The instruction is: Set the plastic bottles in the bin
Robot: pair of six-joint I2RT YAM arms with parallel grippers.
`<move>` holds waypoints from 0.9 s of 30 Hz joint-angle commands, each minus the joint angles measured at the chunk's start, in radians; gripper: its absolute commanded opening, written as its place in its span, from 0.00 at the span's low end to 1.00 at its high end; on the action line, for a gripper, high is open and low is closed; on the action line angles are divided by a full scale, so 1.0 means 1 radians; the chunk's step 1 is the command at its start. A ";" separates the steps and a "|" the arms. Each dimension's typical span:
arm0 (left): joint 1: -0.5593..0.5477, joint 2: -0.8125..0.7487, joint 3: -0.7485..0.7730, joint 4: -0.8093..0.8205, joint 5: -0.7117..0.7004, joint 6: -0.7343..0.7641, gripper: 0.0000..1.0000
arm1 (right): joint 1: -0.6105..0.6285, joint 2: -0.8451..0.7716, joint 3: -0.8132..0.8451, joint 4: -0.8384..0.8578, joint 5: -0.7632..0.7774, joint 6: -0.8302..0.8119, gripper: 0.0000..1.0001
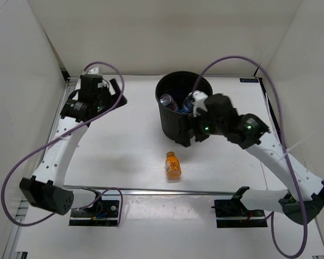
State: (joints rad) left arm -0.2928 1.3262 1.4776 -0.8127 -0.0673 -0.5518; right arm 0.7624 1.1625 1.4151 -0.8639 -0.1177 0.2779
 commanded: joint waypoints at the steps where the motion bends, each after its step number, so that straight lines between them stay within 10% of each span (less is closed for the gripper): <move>1: 0.059 -0.120 -0.085 -0.077 -0.068 -0.014 1.00 | 0.144 0.054 -0.039 -0.037 0.139 -0.034 1.00; 13: 0.165 -0.265 -0.309 -0.169 -0.058 -0.014 1.00 | 0.416 0.316 -0.231 -0.018 0.430 0.098 1.00; 27: 0.179 -0.355 -0.346 -0.246 0.012 0.026 1.00 | 0.414 0.595 -0.165 0.095 0.498 0.133 1.00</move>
State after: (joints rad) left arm -0.1089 1.0096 1.1442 -1.0401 -0.0647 -0.5388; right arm 1.1851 1.7729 1.2072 -0.8333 0.3332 0.4080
